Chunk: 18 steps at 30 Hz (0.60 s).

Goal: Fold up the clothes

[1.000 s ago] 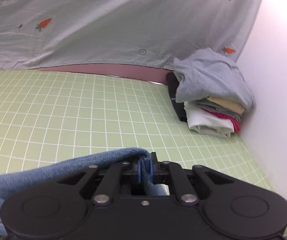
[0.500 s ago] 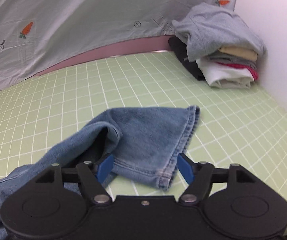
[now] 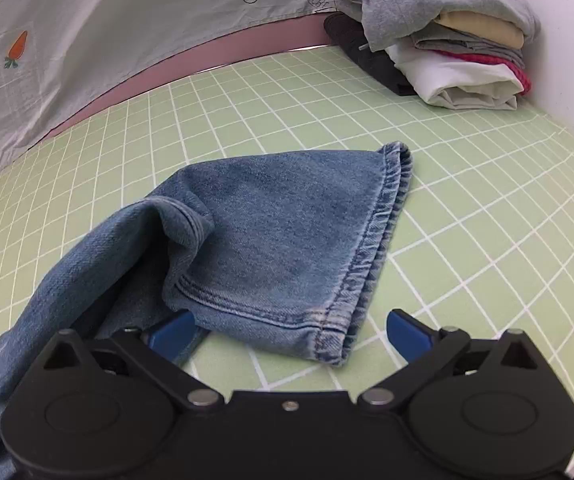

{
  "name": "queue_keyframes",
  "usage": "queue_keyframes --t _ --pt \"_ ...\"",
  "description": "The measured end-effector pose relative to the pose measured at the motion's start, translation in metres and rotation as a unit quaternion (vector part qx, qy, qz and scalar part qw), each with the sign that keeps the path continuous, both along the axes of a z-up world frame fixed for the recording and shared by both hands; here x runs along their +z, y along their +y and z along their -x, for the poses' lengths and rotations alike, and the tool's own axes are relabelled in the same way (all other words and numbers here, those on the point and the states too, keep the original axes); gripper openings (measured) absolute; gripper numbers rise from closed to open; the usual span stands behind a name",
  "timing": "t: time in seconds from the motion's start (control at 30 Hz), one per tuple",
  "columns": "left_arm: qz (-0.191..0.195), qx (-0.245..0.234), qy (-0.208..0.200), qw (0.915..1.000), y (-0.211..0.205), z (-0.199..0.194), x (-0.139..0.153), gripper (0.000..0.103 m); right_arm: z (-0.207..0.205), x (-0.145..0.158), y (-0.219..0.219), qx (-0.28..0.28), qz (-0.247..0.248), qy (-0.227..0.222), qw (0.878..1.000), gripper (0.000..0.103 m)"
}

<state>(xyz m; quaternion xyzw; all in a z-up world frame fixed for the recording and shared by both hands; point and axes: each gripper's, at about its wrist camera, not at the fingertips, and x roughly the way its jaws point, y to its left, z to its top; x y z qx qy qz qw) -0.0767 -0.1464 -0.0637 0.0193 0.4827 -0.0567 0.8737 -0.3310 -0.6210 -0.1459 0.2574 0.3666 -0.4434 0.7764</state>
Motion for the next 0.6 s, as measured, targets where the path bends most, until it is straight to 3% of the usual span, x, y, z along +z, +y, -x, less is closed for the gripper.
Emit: queue_keyframes --t 0.13,0.27,0.3,0.37,0.43,0.6 --pt "-0.01 -0.027 0.03 0.9991 -0.03 0.004 -0.015 0.099 -0.002 -0.008 -0.009 0.017 -0.019 0.005 1.0 0.102" --pt "-0.015 -0.037 0.047 0.9981 -0.054 -0.003 -0.025 0.099 -0.013 -0.013 -0.005 0.065 -0.008 0.048 0.997 0.067" --pt "-0.018 -0.038 0.051 0.9978 -0.059 -0.006 -0.027 0.099 -0.013 -0.012 -0.004 0.074 -0.006 0.046 0.996 0.063" --pt "-0.027 -0.037 0.063 0.9969 -0.069 -0.012 -0.034 0.099 -0.012 -0.01 -0.002 0.093 -0.002 0.037 0.995 0.033" --pt "-0.037 -0.035 0.074 0.996 -0.077 -0.018 -0.041 0.099 -0.01 -0.004 -0.004 0.095 0.011 0.032 0.995 0.015" --pt "-0.064 -0.027 0.1 0.9926 -0.09 -0.032 -0.057 0.099 -0.013 0.023 -0.025 0.083 0.07 0.028 0.994 0.012"
